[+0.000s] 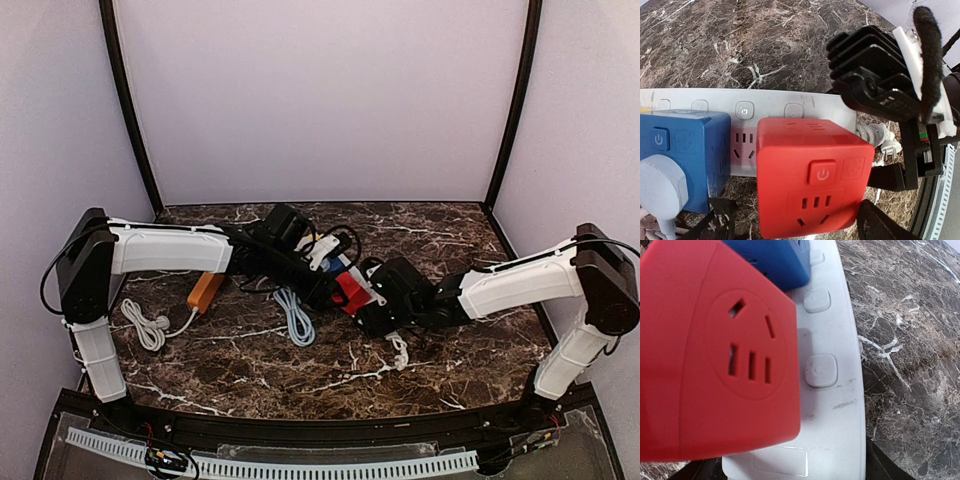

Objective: Pull the plug off the socket
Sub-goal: Remove the plug from the socket.

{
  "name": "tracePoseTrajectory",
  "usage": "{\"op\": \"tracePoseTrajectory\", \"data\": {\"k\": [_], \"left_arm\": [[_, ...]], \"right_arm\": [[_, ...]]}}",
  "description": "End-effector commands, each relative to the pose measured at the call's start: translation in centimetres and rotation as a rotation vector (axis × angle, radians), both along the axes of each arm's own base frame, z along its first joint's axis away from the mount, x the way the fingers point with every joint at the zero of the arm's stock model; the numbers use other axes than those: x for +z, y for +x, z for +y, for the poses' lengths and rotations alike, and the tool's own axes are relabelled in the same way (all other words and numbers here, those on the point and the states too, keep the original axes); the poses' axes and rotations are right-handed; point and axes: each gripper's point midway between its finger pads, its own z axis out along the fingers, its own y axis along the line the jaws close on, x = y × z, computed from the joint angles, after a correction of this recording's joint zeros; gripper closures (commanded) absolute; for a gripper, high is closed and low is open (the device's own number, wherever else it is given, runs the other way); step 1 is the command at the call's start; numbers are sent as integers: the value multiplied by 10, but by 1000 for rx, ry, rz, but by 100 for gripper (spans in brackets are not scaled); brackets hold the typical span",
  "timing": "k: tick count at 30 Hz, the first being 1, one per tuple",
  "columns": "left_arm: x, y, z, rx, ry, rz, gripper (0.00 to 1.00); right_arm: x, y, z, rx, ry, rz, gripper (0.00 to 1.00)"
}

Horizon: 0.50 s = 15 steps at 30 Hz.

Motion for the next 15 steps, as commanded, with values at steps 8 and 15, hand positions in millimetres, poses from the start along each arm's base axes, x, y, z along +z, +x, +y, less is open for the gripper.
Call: {"op": "tracePoseTrajectory", "data": {"k": [8,15], "left_arm": [[-3,0,-7,-22,1,-10,19],[-5,1,-8,-22,-1,-8,40]], "right_arm": [[39,-5,56,142,169,-54,100],[38,-5,56,147,167,-55,100]]}}
